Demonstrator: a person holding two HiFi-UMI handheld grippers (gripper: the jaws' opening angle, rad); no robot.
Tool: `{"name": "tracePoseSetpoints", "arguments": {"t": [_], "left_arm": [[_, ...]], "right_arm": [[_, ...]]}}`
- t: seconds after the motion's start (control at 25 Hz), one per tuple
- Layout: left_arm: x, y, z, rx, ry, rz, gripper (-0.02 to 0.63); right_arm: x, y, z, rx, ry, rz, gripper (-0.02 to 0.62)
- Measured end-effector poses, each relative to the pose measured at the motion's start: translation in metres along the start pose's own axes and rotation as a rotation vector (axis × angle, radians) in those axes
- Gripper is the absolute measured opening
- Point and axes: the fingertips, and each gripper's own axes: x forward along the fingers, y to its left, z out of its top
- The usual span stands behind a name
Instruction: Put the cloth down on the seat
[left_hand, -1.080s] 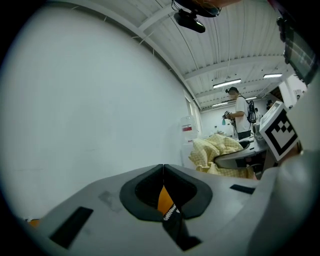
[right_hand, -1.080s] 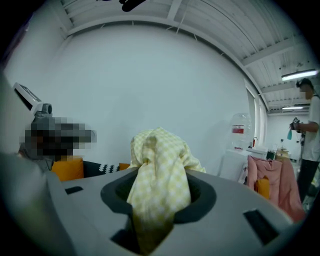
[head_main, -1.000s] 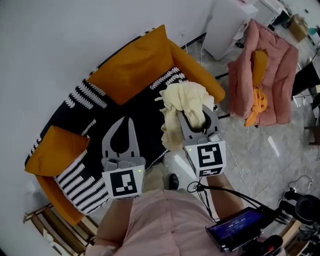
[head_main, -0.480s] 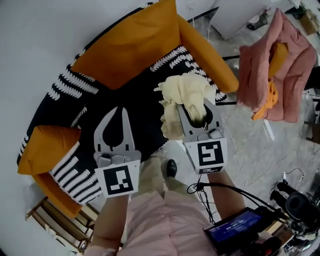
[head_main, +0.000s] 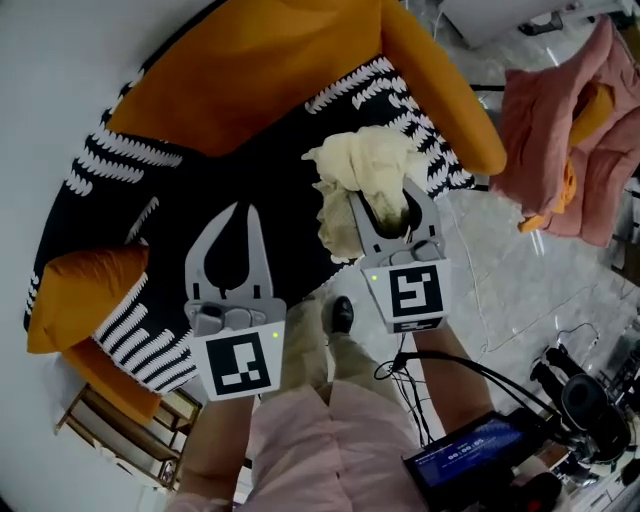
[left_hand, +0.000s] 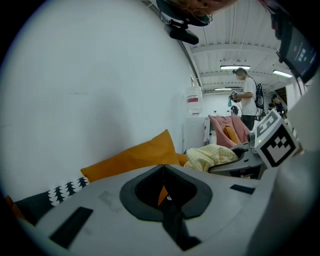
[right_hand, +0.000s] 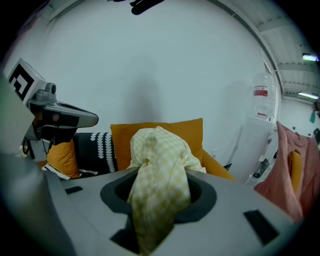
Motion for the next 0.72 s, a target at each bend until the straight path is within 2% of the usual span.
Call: {"name": "tracePoseSetpoints", "arguments": {"t": [0.36, 0.72], "left_arm": [[0.020, 0.019, -0.045, -0.012, 0.059, 0.008, 0.011], [0.015, 0.030, -0.066, -0.037, 0.085, 0.034, 0.011]], "right_arm": [[0.059, 0.019, -0.043, -0.017, 0.065, 0.049, 0.175], [0.095, 0.033, -0.066, -0.037, 0.135, 0.084, 0.201]]}}
